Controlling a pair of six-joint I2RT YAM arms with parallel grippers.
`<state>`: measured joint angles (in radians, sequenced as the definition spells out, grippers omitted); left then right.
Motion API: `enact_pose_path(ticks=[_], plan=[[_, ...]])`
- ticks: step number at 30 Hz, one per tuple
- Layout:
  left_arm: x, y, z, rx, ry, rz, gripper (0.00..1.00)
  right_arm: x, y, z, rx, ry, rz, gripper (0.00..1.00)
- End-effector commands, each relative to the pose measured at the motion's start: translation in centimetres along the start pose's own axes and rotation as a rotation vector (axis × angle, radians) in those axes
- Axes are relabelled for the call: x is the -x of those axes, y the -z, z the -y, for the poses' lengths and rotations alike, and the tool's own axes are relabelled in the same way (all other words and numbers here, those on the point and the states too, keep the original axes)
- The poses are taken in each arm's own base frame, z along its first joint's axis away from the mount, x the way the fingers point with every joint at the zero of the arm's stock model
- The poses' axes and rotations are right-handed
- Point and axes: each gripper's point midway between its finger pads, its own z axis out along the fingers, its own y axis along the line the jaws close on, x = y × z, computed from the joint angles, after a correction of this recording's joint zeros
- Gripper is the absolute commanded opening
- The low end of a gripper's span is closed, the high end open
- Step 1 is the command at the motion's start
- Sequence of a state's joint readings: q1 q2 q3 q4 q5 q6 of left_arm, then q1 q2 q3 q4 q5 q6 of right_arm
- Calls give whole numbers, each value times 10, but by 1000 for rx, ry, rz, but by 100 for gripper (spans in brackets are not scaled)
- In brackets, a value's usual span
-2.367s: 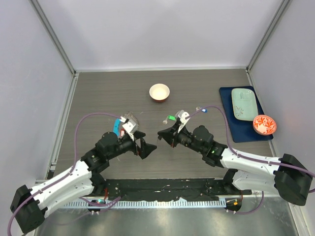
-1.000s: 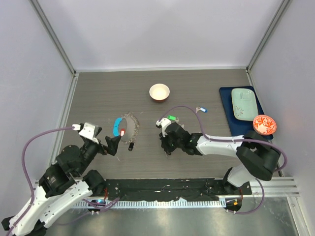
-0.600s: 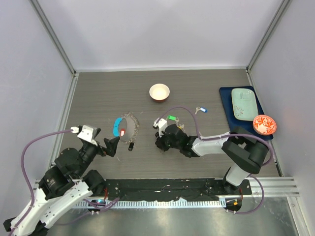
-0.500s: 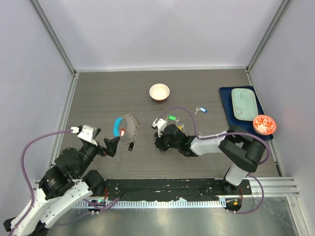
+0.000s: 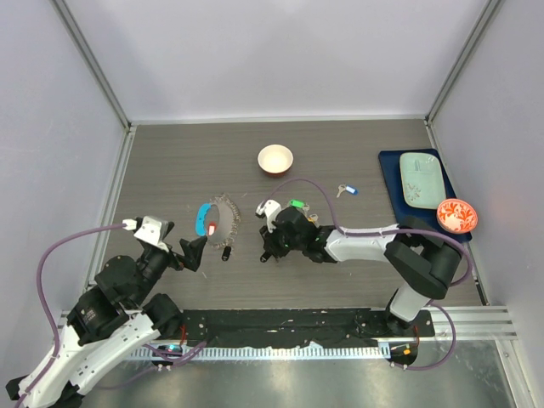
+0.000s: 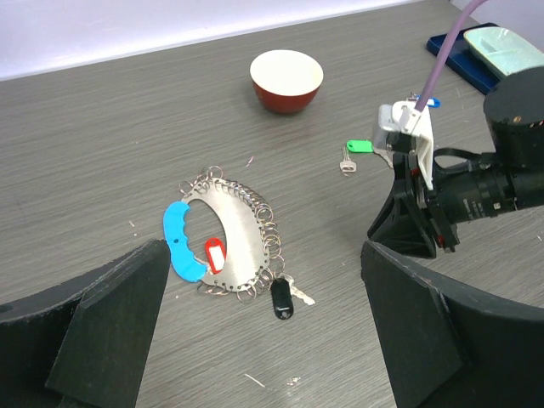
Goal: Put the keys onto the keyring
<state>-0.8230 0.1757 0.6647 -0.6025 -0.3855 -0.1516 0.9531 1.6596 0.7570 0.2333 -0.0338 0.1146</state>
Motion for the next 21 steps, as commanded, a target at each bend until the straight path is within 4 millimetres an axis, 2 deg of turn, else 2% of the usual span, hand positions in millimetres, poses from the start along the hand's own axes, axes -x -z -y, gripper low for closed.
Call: enact_pose_path(ticks=[1, 2, 3, 4, 5, 6, 8, 9, 11, 12, 14, 21], plan=[[7, -1, 0, -1, 1, 28, 100, 57, 23, -11, 19, 10, 77, 32], [7, -1, 0, -1, 2, 31, 99, 60, 25, -8, 1, 18, 75, 32], [7, 0, 0, -1, 2, 31, 100, 73, 27, -7, -10, 23, 87, 32], [8, 0, 0, -2, 3, 34, 100, 62, 28, -5, -25, 22, 28, 32], [8, 0, 0, 0, 6, 36, 100, 64, 29, -4, -29, 22, 12, 32], [8, 1, 0, -2, 7, 40, 100, 74, 30, 0, -60, 17, 16, 32], [8, 1, 0, -2, 8, 38, 100, 67, 31, 1, -69, 9, -32, 32], [8, 1, 0, -2, 8, 38, 100, 70, 31, -1, -63, 9, -34, 32], [7, 1, 0, -4, 10, 38, 100, 60, 29, -1, -61, 8, -88, 31], [8, 1, 0, -4, 10, 40, 100, 65, 29, -1, -61, 4, -92, 31], [7, 0, 0, -4, 12, 37, 100, 50, 24, -6, -35, 3, -166, 29], [6, -2, 2, -5, 20, 30, 100, 44, 15, -8, -27, -6, -222, 28]])
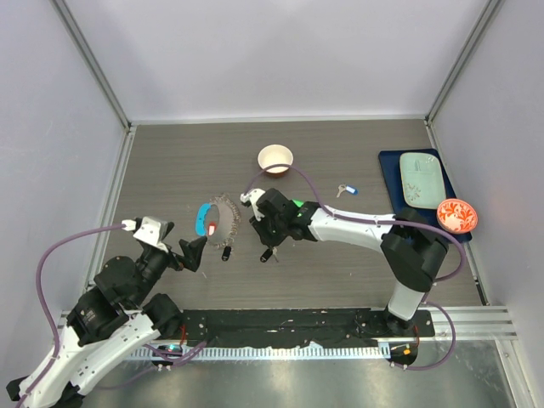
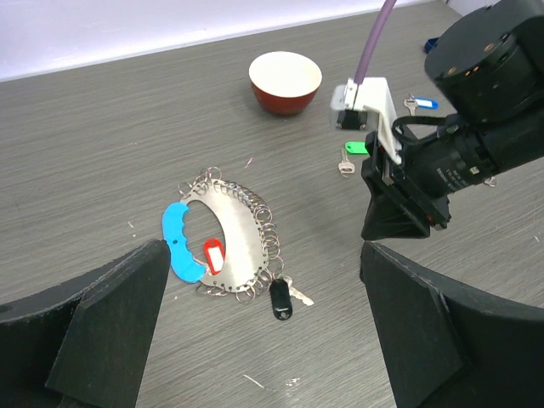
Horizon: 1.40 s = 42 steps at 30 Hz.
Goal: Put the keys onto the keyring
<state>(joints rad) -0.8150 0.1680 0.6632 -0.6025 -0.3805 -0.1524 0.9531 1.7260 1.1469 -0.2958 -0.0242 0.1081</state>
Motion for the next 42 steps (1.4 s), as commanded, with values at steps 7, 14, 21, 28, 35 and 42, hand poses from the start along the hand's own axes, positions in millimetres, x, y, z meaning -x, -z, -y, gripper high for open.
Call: enact_pose_path(ticks=[7, 14, 21, 28, 35, 42], plan=[[-6, -18, -8, 119, 121, -36, 100, 18, 9, 1, -6, -22, 68, 30], [-18, -30, -19, 223, 151, -120, 100, 2, 4, 2, -5, -22, 39, 30], [-26, -36, -31, 276, 169, -127, 100, 0, 4, 5, -16, -29, 71, 29], [-52, -58, -29, 340, 279, -227, 100, 23, 25, 20, -81, -56, 232, 31], [-98, -93, -21, 398, 366, -335, 100, 28, 71, 44, -171, -113, 466, 40], [-119, -116, -16, 466, 350, -436, 100, 33, 102, 58, -211, -255, 692, 56]])
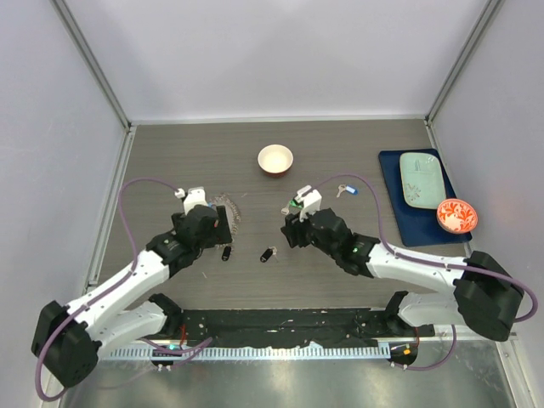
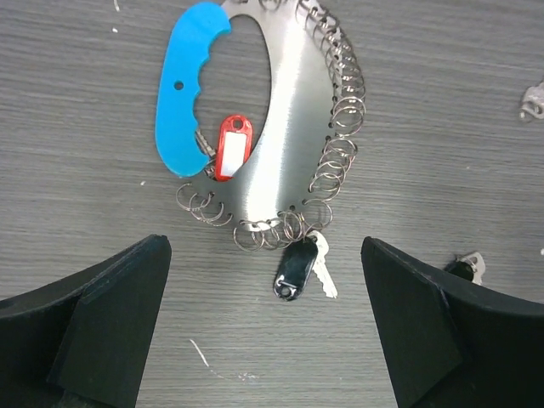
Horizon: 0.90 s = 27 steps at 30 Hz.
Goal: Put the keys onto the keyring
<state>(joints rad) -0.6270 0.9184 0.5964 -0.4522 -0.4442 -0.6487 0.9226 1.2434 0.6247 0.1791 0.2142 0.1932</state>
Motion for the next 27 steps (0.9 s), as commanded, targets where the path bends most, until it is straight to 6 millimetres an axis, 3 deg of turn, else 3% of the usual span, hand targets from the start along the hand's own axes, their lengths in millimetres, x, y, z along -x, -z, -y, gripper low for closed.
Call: enact_pose_path(ticks=[1, 8, 15, 18, 21, 27], plan=[[23, -9, 27, -3, 68, 51, 100, 40, 9, 9, -46, -139, 224, 62], [20, -27, 41, 110, 82, 56, 100, 14, 13, 32, -139, -245, 268, 89], [18, -43, 60, 219, 119, 105, 97, 13, 19, 39, -168, -263, 292, 90], [10, -52, 70, 252, 96, 84, 86, 13, 21, 42, -179, -262, 301, 89], [-2, -59, 67, 313, 70, 58, 71, 13, 22, 42, -181, -256, 305, 88], [-24, -64, 52, 371, 35, 10, 53, 13, 23, 42, -189, -238, 314, 88]])
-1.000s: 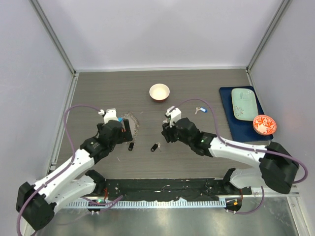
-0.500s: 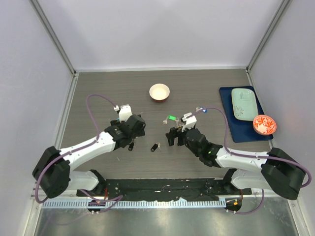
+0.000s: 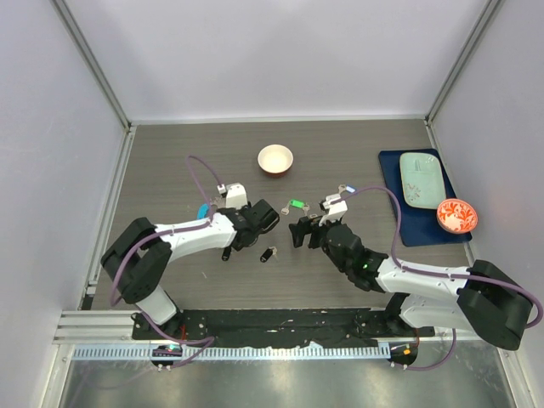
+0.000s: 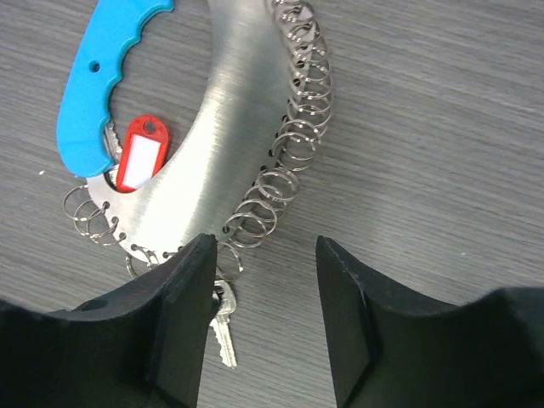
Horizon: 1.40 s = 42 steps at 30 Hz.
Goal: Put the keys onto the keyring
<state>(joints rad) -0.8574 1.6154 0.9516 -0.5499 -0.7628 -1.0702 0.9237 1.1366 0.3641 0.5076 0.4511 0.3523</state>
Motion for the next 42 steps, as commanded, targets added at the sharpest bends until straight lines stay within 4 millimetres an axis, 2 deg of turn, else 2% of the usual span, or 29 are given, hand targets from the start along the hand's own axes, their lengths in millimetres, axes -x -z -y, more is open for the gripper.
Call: enact_pose_path(ticks=[1, 7, 12, 14, 18, 22, 26, 32, 38, 42], plan=[[0, -3, -16, 75, 25, 37, 52, 20, 1, -3, -3, -23, 84, 88], [-15, -9, -30, 118, -3, 19, 43, 18, 1, -5, 6, -15, 81, 88], [-25, -9, -56, 192, -21, 10, 41, 19, 1, -5, 7, -11, 85, 87], [-21, -3, -65, 211, 11, 28, 41, 21, 1, -5, 9, -12, 90, 87], [-15, 11, -103, 277, 32, 69, 41, 21, 2, -6, 14, -6, 92, 87], [-3, 20, -113, 248, 113, 108, 46, 21, 3, -9, 25, 0, 96, 87], [14, 29, -94, 165, 151, 117, 54, 22, 4, -10, 30, -1, 98, 86], [28, 32, -50, 86, 182, 111, 52, 23, 4, -10, 34, 3, 98, 86], [16, 14, -22, 73, 195, 78, 43, 25, 6, -11, 38, 4, 105, 85], [7, 5, -14, 81, 184, 61, 39, 25, 7, -11, 35, 14, 110, 85]])
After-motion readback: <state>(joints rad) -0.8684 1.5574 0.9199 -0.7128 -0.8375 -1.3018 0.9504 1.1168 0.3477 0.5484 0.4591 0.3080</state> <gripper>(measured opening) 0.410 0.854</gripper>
